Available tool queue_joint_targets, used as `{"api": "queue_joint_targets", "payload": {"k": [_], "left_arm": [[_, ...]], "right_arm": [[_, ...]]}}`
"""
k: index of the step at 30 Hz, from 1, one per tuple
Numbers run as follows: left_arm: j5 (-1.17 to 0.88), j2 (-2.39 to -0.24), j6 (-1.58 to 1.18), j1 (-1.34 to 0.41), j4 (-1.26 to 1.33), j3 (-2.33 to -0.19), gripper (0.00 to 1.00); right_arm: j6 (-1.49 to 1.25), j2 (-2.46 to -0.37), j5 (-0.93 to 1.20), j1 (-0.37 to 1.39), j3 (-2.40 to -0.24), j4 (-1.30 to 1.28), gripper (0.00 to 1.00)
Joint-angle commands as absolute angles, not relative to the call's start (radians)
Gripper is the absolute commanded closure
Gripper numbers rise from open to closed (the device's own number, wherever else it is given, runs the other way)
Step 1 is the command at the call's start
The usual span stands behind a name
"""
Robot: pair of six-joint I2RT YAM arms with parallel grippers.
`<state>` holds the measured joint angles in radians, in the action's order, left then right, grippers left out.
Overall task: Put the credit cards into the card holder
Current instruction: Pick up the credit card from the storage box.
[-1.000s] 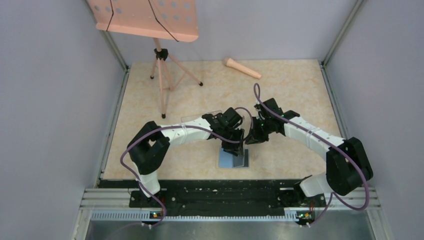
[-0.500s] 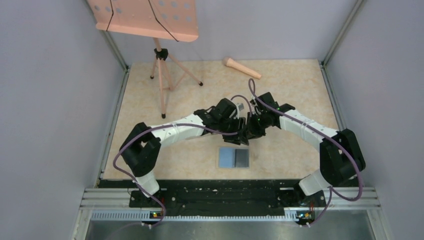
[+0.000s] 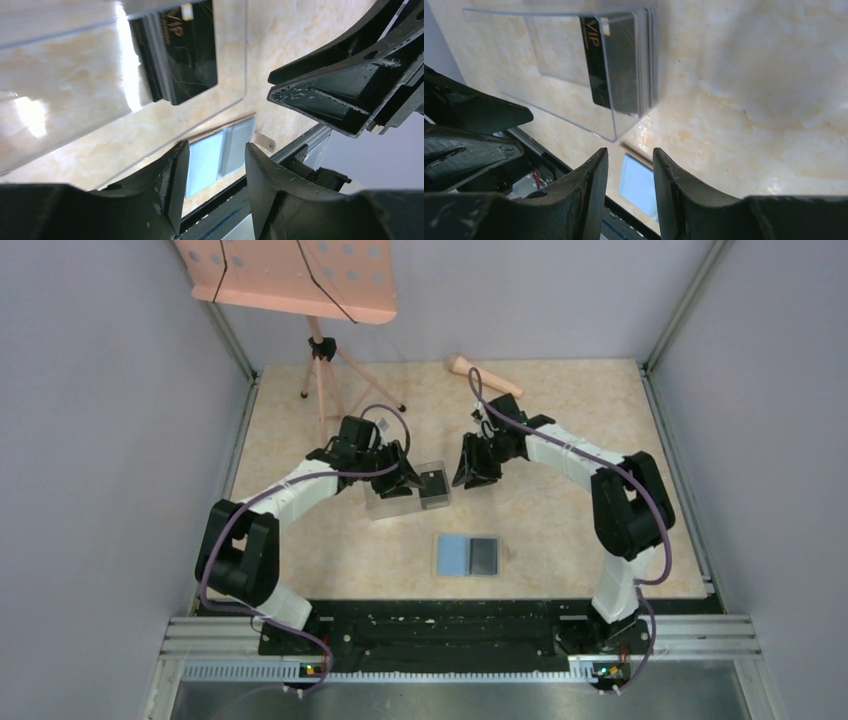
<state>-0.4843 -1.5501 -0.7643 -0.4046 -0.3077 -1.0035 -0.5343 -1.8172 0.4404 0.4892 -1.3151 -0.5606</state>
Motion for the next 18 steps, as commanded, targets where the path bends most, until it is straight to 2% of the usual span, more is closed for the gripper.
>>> {"api": "queue_joint_targets", "payload": {"k": [1, 10, 12, 16, 18], "left_arm": [[-0.516, -1.571, -0.739, -0.334, -0.354, -1.021, 0.51], [-0.492, -1.718, -0.687, -0.317, -0.420, -1.130, 0.57], [-0.509, -1.740, -0.703, -0.320, -0.388, -1.128, 0.59], [-0.500, -1.768, -0.716, -0.327, -0.367, -1.137, 0.64], [-0.486, -1.778, -0.713, -0.333, -0.374, -1.147, 0.66]], "right_arm": [[-0.532, -1.907, 0.520, 0.487, -1.450, -0.514, 0.61], [-0.545, -2.040, 0.598, 0.508, -1.554, -0.509, 0.63], [-0.555, -2.041, 0.606, 0.524, -1.546, -0.499, 0.66], [-0.586, -2.030, 0.631, 0.552, -1.516, -0.465, 0.83], [-0.593, -2.019, 0.630, 0.566, -1.501, -0.461, 0.85]]}}
